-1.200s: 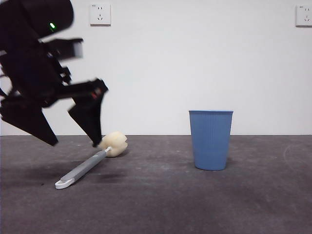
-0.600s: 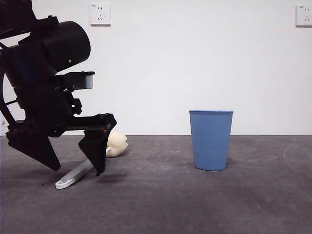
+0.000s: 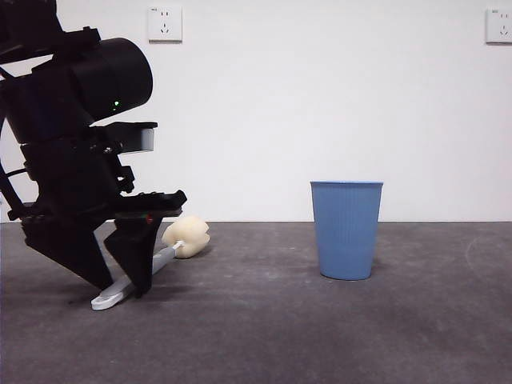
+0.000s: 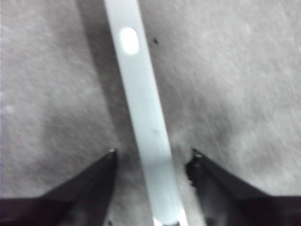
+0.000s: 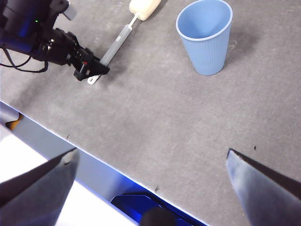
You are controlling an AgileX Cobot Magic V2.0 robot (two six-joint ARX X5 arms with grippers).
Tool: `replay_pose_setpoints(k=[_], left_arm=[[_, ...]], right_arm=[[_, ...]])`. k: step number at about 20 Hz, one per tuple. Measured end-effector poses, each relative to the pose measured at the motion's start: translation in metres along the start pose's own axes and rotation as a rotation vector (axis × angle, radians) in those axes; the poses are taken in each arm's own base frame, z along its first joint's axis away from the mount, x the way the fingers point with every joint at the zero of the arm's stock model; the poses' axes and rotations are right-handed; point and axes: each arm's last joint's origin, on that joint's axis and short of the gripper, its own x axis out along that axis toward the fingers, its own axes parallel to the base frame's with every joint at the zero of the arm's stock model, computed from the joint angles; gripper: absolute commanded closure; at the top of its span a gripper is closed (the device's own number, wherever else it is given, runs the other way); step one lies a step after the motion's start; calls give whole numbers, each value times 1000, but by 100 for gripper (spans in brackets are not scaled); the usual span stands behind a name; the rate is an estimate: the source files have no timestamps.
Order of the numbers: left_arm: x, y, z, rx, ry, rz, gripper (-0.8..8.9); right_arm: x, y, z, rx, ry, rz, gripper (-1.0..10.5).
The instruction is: Pick up the cup brush,pick up the cup,insert the brush into the cup,clean the cup,put the cup brush back,put the cup back to the fixed position on the table
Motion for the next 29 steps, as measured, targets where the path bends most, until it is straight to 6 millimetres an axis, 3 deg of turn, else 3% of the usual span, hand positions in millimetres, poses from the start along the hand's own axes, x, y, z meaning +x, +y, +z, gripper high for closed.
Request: replay_pose_setpoints(k=[2, 5, 12, 19, 22, 25, 29], left_arm=[[0, -2, -1, -1, 12, -31, 699], [0, -3, -2, -28, 25, -46, 825], [-10, -2, -4, -33, 51, -39, 822], [-90, 3, -2, -20, -127, -133, 822], [-125, 6, -13, -5, -164, -172, 822], [-152, 8, -22, 7, -233, -197, 822], [-166, 7, -31, 26, -254, -218, 822]], right_arm=[[0, 0, 0, 0, 0, 0, 349], [0, 0, 0, 0, 0, 0, 349], [0, 0, 0, 43, 2, 0, 351], [10, -6, 17, 8, -72, -3, 351], [32, -17, 17, -4, -124, -3, 350], [69, -32, 4, 28, -130, 12, 350], [112, -39, -5, 57, -148, -12, 350]])
